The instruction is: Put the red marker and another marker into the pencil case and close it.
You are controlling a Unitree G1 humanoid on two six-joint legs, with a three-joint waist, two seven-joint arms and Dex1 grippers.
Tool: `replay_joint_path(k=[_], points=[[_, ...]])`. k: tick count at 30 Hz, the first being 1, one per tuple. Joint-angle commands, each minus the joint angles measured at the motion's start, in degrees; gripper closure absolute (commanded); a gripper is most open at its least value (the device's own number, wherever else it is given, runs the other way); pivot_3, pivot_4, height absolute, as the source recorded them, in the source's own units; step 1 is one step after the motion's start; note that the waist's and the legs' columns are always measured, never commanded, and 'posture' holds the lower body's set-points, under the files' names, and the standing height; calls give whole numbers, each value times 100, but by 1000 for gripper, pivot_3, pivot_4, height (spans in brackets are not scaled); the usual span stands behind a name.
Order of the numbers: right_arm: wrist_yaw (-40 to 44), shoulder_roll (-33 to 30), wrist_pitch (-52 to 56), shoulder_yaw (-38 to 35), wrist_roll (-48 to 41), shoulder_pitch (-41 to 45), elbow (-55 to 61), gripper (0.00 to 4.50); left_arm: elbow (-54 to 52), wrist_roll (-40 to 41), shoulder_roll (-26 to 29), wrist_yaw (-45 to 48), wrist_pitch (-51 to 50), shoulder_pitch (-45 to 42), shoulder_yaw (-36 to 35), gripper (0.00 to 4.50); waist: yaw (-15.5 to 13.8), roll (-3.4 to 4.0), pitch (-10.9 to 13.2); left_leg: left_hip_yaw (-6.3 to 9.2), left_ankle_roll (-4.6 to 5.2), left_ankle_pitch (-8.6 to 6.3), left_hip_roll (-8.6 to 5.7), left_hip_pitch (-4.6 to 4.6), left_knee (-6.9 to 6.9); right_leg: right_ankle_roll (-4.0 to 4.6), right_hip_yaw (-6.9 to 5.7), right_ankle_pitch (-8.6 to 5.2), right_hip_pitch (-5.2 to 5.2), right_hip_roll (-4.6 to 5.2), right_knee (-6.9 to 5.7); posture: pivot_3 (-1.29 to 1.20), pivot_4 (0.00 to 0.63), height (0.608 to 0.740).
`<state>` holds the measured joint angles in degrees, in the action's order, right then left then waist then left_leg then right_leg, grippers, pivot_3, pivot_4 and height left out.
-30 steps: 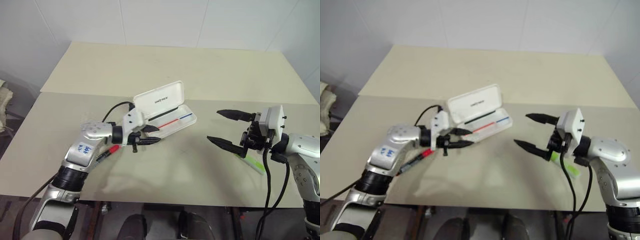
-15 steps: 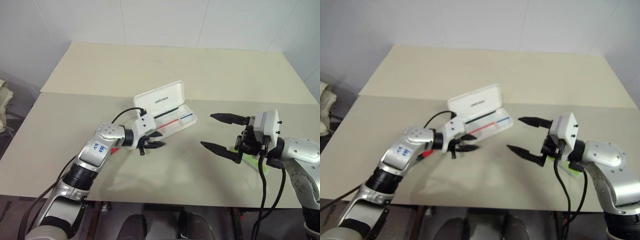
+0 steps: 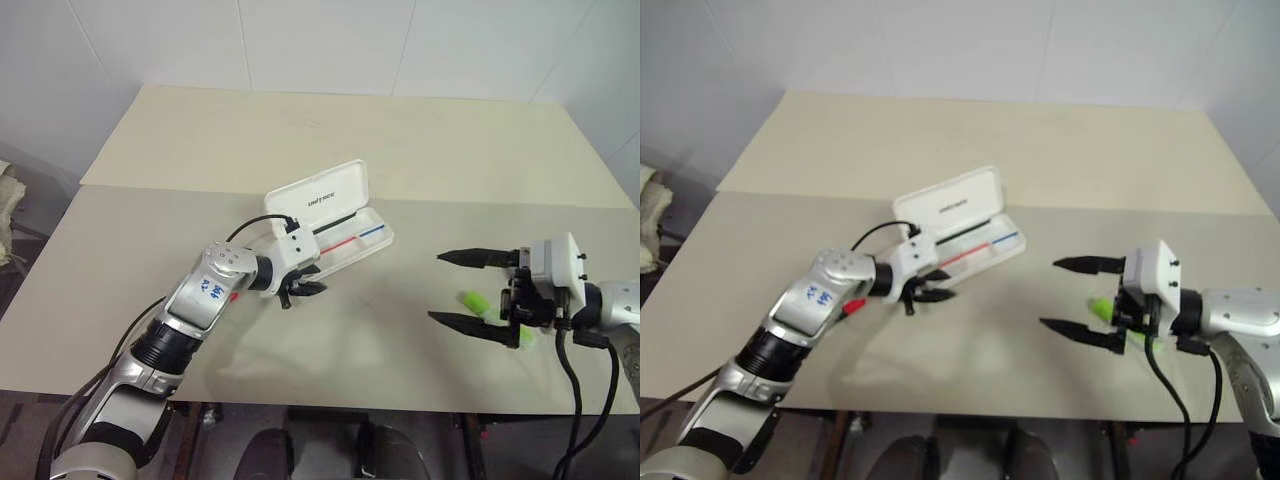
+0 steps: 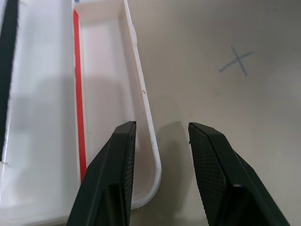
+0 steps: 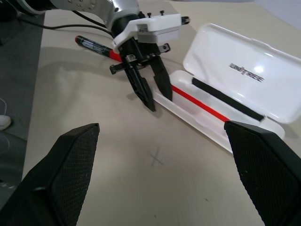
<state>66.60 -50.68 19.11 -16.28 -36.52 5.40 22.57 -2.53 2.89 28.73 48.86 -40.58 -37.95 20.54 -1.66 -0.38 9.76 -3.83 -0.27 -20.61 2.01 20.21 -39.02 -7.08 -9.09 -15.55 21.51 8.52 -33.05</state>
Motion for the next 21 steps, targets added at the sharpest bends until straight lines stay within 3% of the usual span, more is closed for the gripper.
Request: replay_joint_path(k=[1,6,16,21], points=[[79,-83,-70,-186,-87,39,32,0,-112,-85,41,-3,-115,-3,96,2992,2,0,0,0,0,0,0,0,0,0,0,0,0,0,0,0,150,740],[71,-100,-36,-170,-84,95,33,0,-75,-92,-23,-52,-111,19,120,4466,-4,0,-1,0,0,0,0,-1,0,0,0,0,0,0,0,0,150,740],[130,-239,-2,-205,-71,271,-160,0,-265,326,18,611,194,-54,4,4466,-77,0,-1,0,0,0,-1,1,-3,0,-1,0,-2,1,1,0,150,740],[101,-227,-5,-194,-66,298,-219,0,-197,354,485,1442,1102,-101,38,4466,-109,0,-1,-1,0,0,-1,3,-3,0,-3,0,0,0,3,0,150,740]])
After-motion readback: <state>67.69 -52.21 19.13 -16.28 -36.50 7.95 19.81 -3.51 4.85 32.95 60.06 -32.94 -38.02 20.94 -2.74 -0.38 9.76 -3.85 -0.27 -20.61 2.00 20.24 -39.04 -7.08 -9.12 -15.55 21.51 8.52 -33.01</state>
